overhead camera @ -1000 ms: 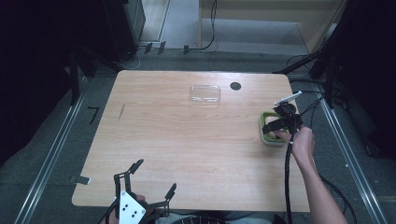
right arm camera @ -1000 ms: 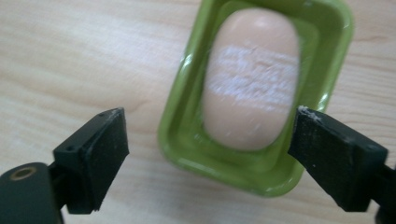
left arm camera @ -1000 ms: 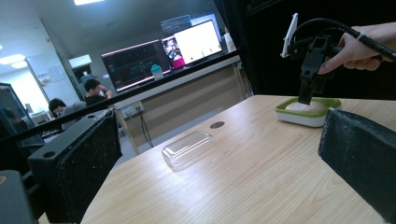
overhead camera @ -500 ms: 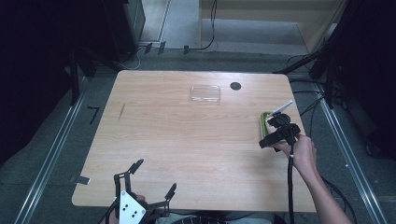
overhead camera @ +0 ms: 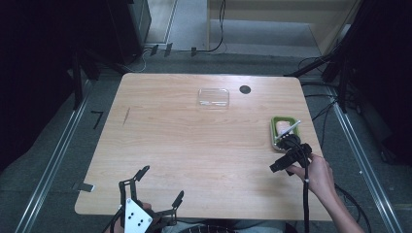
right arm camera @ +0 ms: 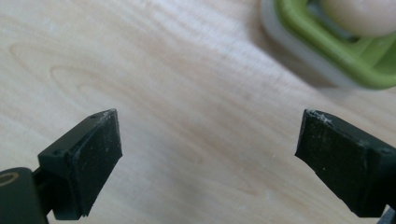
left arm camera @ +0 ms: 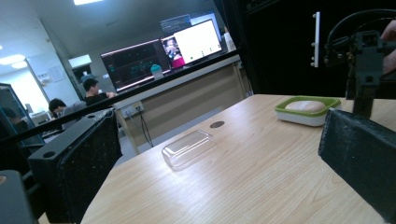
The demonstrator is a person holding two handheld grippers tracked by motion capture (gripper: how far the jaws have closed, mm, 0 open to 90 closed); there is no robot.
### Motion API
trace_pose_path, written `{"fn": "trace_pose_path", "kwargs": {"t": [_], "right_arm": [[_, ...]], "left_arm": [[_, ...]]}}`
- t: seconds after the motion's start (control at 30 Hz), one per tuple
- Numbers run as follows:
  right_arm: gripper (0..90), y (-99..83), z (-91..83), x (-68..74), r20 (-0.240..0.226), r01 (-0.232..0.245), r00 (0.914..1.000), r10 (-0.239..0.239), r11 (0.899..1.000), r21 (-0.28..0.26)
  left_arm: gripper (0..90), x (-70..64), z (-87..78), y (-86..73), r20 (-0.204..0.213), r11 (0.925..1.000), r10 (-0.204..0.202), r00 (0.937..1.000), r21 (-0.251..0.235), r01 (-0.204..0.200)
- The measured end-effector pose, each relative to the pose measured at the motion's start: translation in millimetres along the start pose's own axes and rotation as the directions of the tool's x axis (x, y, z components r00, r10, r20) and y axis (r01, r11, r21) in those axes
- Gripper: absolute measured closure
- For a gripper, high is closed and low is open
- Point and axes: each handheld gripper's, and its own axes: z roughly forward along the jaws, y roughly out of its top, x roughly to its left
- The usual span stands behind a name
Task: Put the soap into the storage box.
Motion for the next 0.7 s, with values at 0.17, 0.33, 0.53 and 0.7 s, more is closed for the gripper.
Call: {"fn": "trace_pose_path", "kwargs": {"t": [0.17,0.33,0.53,0.7], "right_arm": [[6.9,-13.7,2.5,8.7,-0.012,0.029,0.9995,-0.029,0.999,0.027],[6.9,-27.7,6.0,15.5,-0.021,0.056,0.9982,-0.056,0.998,0.04],[7.9,-44.6,10.7,23.5,-0.035,0.073,0.9968,-0.072,0.996,0.047],[10.6,-52.9,12.2,28.9,-0.046,0.106,0.9935,-0.104,0.994,0.037]], "left_arm": [[0.0,-0.2,0.2,0.0,0.0,1.0,0.0,1.0,0.0,0.0],[0.0,-0.5,0.5,0.0,0.003,1.0,0.0,1.0,-0.002,0.0],[0.0,-0.5,0.5,0.2,0.004,1.0,0.0,1.0,-0.003,0.0],[0.0,-0.5,1.2,0.3,0.002,1.0,-0.001,1.0,0.0,0.001]]}}
